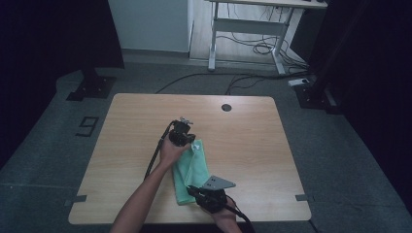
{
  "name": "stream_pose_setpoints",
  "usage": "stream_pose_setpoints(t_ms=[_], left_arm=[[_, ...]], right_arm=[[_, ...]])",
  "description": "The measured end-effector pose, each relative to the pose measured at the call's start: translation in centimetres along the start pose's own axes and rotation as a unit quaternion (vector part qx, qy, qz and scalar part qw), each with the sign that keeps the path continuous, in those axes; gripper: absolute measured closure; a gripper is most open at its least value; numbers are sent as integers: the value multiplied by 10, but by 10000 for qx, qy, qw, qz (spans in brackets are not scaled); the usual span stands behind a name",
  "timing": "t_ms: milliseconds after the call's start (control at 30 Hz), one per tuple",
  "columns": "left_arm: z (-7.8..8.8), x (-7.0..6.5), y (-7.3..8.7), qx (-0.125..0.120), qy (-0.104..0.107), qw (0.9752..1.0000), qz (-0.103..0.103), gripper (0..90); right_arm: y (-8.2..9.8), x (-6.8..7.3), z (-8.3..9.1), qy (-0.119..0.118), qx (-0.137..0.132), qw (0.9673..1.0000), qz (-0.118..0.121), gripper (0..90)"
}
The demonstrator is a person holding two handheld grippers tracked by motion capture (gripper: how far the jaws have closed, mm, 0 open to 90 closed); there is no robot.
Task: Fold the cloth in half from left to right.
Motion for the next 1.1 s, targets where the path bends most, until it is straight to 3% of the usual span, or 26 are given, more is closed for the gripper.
stream_pose_setpoints(t_ms=[333,1100], left_arm=[[-9,-6,1,44,67,10000,-31,884],[-24,-3,-2,-9,6,10000,46,879]], right_arm=[[4,-3,2,44,42,10000,-35,862],[10,-11,4,132,95,9998,-111,861]])
Point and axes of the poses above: each handheld gripper's, and its own axes: z roughly backward along the jaws, y roughly out of its underside, x roughly to its left, the point moved 2 cm from there along -z, roughly forward along the jaws, and after that the axes turned 5 degrees about y, right-handed, at the moved point
